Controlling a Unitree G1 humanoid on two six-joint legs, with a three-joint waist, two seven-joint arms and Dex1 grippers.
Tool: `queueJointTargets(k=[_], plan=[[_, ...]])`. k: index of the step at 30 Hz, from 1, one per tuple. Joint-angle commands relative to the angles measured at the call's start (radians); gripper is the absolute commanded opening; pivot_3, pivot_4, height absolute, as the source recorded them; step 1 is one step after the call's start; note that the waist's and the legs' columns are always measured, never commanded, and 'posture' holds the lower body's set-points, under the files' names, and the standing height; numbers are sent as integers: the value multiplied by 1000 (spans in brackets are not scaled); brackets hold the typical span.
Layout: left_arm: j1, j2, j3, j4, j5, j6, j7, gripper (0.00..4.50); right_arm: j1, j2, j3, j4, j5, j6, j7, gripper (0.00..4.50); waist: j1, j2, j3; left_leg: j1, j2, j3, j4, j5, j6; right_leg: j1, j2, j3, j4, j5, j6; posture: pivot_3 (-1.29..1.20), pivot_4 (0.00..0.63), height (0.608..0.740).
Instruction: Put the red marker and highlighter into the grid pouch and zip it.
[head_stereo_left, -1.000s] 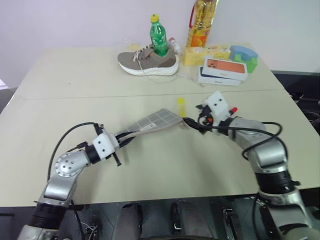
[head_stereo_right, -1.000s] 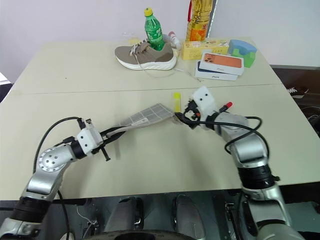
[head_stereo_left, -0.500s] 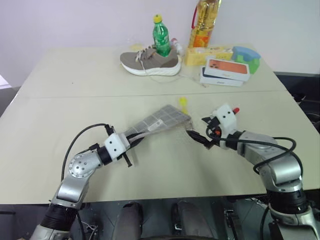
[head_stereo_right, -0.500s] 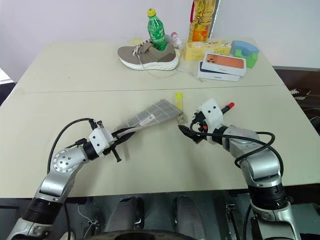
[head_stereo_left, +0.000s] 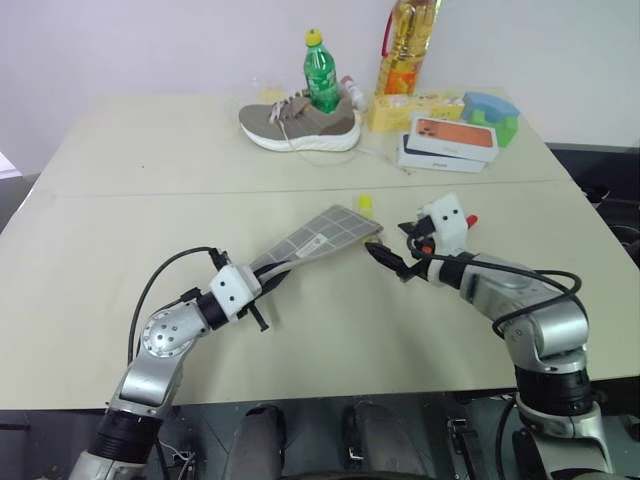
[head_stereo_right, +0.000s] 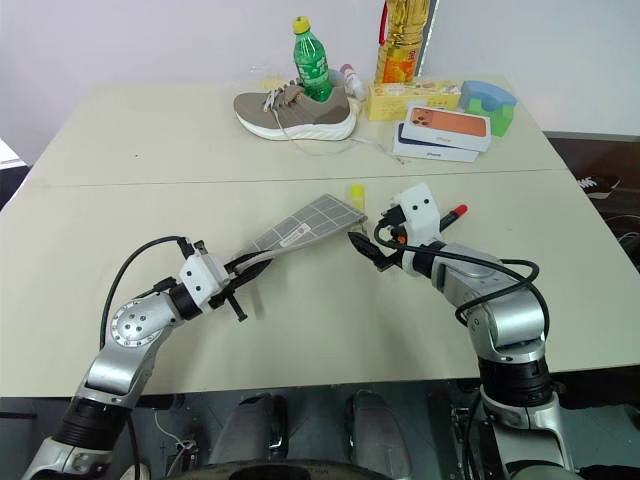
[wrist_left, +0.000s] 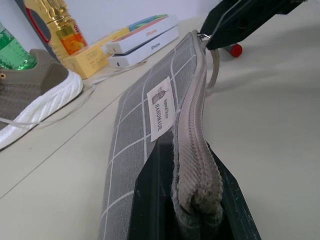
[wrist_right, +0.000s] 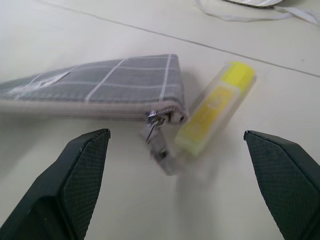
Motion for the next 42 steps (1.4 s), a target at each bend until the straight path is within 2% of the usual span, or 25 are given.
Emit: queueJointTargets(k=[1,5,7,14,22,34,42], plan=[[6,-8,4,-18,-2,-29,4,0,-27,13,10,5,5,-3,-16,3045,0,0,0,0,0,0,0,0,0,0,0,0,0,0,0,0,150,740],[7,-12,4,-10,3,-38,6,0,-34,20,20,2,14,-9,-17,917,0,0,0,0,0,0,0,0,0,0,0,0,0,0,0,0,150,740],[8,-14,2,-8,5,-40,7,0,-38,22,25,-3,15,-11,-18,37,-1,0,0,0,0,0,0,0,0,0,0,0,0,0,0,0,150,740],[-13,-56,-39,-10,41,-27,28,0,-70,-18,114,-32,-42,-18,-20,37,0,0,0,0,0,0,0,0,0,0,0,0,0,0,0,0,150,740],[-121,-191,-106,12,92,53,108,0,-138,-39,262,-108,-86,-14,3,37,1,0,0,0,-1,0,1,0,0,0,0,0,0,0,0,0,150,740],[-285,-309,-96,137,128,111,226,0,-192,-53,447,-200,-111,-46,98,37,2,0,0,-1,-1,-2,1,0,0,0,1,0,0,0,0,0,150,740],[-347,-346,-98,219,146,84,268,0,-222,-39,497,-201,-142,-84,132,37,0,0,0,-1,-1,-2,1,0,0,0,1,-1,0,0,1,0,150,740]])
